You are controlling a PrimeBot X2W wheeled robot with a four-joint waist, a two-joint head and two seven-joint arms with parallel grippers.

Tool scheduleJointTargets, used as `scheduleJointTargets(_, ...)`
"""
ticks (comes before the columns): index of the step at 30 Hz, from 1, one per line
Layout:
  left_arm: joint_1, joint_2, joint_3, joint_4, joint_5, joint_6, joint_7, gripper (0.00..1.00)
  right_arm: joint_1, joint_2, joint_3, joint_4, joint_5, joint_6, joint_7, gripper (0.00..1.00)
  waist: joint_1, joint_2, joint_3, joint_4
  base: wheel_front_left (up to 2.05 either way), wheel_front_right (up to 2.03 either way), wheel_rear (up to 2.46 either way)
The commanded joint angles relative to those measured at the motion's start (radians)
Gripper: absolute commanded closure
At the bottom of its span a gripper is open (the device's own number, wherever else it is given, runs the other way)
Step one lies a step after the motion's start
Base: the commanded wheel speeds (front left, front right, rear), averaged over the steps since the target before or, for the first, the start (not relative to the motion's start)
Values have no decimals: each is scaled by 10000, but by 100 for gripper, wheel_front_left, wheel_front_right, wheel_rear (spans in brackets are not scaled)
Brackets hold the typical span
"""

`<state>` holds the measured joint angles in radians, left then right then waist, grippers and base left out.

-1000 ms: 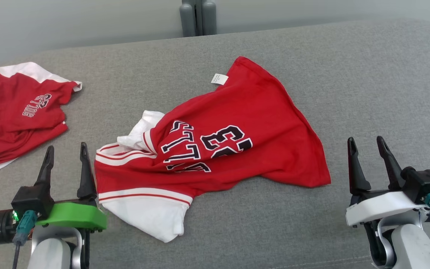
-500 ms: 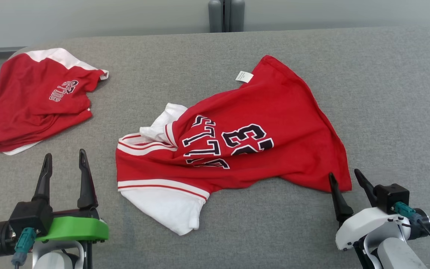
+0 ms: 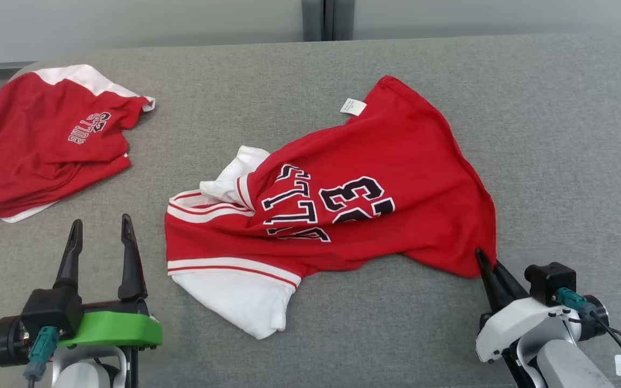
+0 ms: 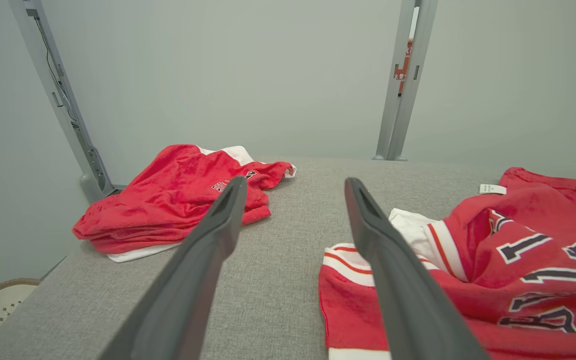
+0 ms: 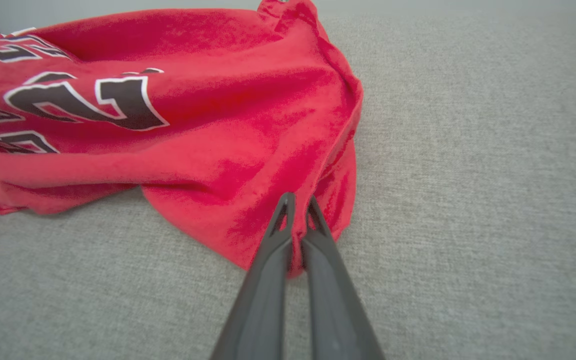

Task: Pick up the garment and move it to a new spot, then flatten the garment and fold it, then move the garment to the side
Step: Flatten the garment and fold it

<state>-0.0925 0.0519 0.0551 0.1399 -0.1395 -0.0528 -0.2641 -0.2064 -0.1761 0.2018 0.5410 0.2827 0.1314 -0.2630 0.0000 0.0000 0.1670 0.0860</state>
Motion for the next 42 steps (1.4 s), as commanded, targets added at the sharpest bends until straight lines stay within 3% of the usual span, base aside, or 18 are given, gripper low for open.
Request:
scheduleJointTargets(1,-32,-9,-10,17,4,-25,-3,0,241,-107,79,-189,87,-14,-27,100,0,0,-31,-164,0,0,0)
scheduleJointTargets(11,43,-11,-66,65,-156,46,-3,0,1789,-526,842,-1796,926,-14,45,100,0,0,-104,-675,0,0,0)
scheduleJointTargets(16,-18,-10,-98,105,-177,22,-3,0,1716,-691,777,-2092,1091,-14,18,100,0,0,-91,-820,0,0,0)
scheduleJointTargets(21,-162,-8,-307,207,-193,-12,-3,0,1068,-669,725,-1745,1129,-14,-10,100,0,0,-168,-667,0,0,0)
scheduleJointTargets(29,-115,-7,-510,342,-167,-19,-3,0,24,-770,567,48,1493,-14,-15,100,0,0,-335,-196,0,0,0)
scheduleJointTargets(30,-76,-7,-531,344,-170,-6,-3,0,-69,-748,592,242,1522,-14,-18,61,0,0,-358,-163,0,0,0)
scheduleJointTargets(31,-40,-7,-543,347,-172,7,-3,0,-139,-726,604,346,1546,-14,-17,0,0,0,-375,-147,0,0,0)
scheduleJointTargets(35,111,-7,-502,378,-179,15,-3,0,-251,-658,605,420,1660,-14,-28,0,0,0,-475,-179,0,0,0)
scheduleJointTargets(42,258,-7,-341,338,-4,-45,-3,0,215,-376,-248,-863,1277,-14,-25,0,0,0,-622,-462,0,0,0)
